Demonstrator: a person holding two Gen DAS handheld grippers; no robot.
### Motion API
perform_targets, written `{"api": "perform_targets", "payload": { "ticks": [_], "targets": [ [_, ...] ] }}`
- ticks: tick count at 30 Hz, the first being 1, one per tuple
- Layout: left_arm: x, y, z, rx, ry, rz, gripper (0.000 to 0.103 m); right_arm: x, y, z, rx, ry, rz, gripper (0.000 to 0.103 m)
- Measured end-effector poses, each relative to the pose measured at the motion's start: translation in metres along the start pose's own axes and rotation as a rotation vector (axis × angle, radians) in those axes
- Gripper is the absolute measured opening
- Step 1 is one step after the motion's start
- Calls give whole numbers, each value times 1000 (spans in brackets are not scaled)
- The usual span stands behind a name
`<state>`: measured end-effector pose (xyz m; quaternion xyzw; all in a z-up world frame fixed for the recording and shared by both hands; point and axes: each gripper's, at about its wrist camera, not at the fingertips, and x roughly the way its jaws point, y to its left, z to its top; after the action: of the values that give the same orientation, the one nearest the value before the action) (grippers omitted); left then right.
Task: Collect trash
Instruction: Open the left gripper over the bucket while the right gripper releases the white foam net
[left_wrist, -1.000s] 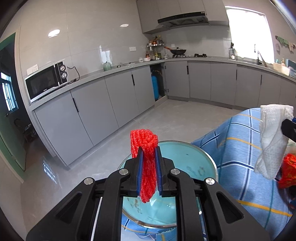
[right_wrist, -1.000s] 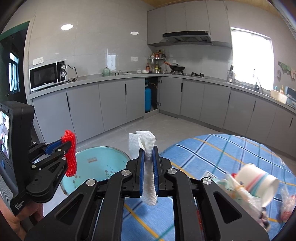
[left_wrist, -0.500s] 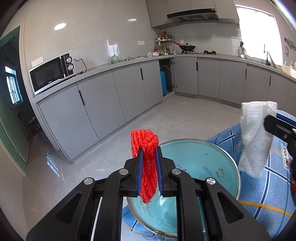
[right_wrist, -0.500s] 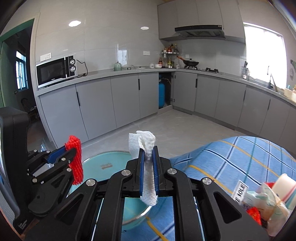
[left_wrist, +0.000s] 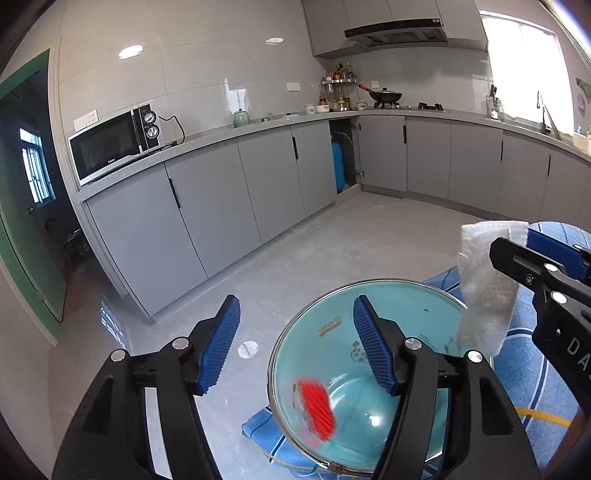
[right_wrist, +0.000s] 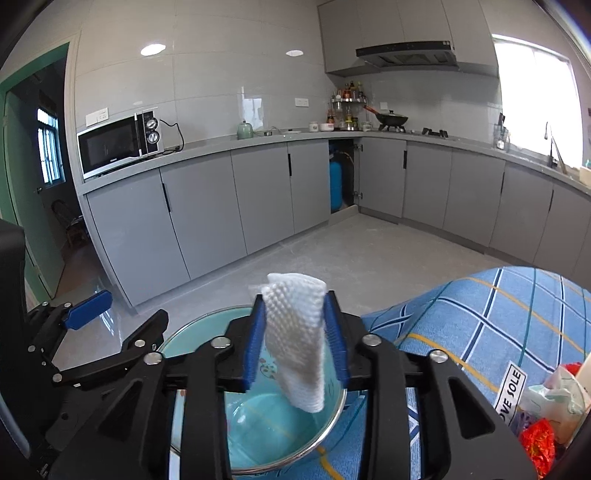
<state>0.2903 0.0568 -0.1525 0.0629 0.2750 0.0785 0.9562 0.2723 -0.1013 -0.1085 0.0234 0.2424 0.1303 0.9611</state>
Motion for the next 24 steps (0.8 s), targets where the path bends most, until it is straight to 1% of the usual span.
{"api": "perform_targets", "payload": {
  "ticks": [1, 4, 6, 7, 19, 22, 24],
  "targets": [
    [0, -1, 0, 2, 3, -3, 64, 0, -2, 0, 6, 4, 0, 41],
    [0, -3, -2, 10, 9, -2, 65, 0, -4, -1, 10, 8, -9, 43],
    [0, -5, -2, 19, 10, 1, 68, 1, -2, -2, 14, 14, -12, 48],
    [-1, -6, -3, 22, 9, 4, 71, 1, -3, -2, 14, 16, -12, 48],
    [-3, -3, -2, 18, 8, 19, 73, -2, -5, -4, 19, 16, -15, 54],
    [-6, -5, -2, 20, -2, 19, 80, -7, -9, -2, 23, 8, -26, 59],
    [-9, -6, -1, 25, -8, 19, 81, -12, -11, 0, 26, 2, -25, 61]
  ]
}}
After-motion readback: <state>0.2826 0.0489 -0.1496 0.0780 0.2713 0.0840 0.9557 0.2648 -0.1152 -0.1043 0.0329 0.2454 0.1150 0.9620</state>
